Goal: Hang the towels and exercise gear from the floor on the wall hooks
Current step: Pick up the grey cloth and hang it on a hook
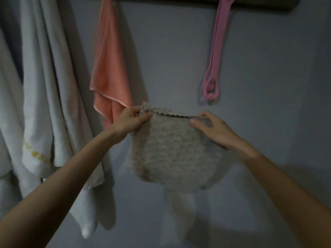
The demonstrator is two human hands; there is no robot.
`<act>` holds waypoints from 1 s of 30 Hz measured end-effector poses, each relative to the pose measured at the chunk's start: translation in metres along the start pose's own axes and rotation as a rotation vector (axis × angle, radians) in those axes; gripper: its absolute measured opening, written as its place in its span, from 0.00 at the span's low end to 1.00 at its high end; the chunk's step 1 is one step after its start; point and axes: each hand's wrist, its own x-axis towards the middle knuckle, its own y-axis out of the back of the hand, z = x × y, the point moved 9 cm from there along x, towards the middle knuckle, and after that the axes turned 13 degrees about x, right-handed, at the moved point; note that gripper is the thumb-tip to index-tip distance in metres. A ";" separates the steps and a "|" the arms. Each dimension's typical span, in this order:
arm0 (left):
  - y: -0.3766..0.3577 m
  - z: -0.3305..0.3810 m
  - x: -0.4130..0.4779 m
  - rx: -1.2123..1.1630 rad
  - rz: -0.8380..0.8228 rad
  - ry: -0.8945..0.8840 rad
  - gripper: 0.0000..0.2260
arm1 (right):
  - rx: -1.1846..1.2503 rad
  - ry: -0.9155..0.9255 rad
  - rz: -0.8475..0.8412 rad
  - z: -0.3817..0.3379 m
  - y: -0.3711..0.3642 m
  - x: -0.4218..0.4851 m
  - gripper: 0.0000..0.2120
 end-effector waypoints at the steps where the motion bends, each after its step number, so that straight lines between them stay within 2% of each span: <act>1: 0.002 0.008 0.003 0.018 0.017 -0.019 0.06 | -0.034 -0.025 -0.058 0.000 -0.009 0.001 0.31; 3: 0.002 0.022 0.011 0.082 0.033 -0.067 0.07 | -0.049 -0.027 -0.114 -0.006 -0.026 0.005 0.40; 5: 0.003 0.039 0.018 0.187 0.057 -0.137 0.08 | 0.007 0.083 -0.083 -0.025 -0.039 0.012 0.38; 7: 0.004 0.055 0.025 0.279 0.066 -0.213 0.10 | 0.116 0.211 -0.018 -0.050 -0.046 0.019 0.26; 10: 0.015 0.071 0.035 0.392 0.097 -0.309 0.13 | 0.251 0.272 0.075 -0.070 -0.046 0.035 0.03; 13: 0.035 0.075 0.048 0.441 0.112 -0.326 0.15 | 0.363 0.212 0.110 -0.075 -0.041 0.063 0.09; 16: 0.048 0.067 0.063 0.375 -0.057 -0.265 0.18 | 0.462 0.167 0.154 -0.086 -0.036 0.092 0.18; 18: 0.057 0.060 0.072 0.368 -0.151 -0.237 0.18 | 0.557 0.119 0.196 -0.093 -0.030 0.107 0.13; 20: 0.069 0.056 0.087 0.362 -0.170 -0.243 0.18 | 0.622 0.086 0.239 -0.097 -0.024 0.127 0.11; 22: 0.085 0.056 0.108 0.263 -0.119 -0.253 0.22 | 0.555 0.090 0.285 -0.101 -0.016 0.147 0.15; 25: 0.107 0.068 0.138 0.198 -0.035 -0.300 0.30 | 0.307 0.091 0.357 -0.108 -0.007 0.169 0.14; 26: 0.110 0.073 0.148 0.207 -0.038 -0.326 0.31 | 0.239 0.113 0.354 -0.113 -0.005 0.173 0.19; 28: 0.106 0.087 0.164 0.234 -0.073 -0.397 0.25 | 0.131 0.237 0.311 -0.134 -0.006 0.180 0.27; 30: 0.098 0.103 0.175 0.314 -0.104 -0.480 0.18 | 0.163 0.363 0.241 -0.155 -0.011 0.187 0.27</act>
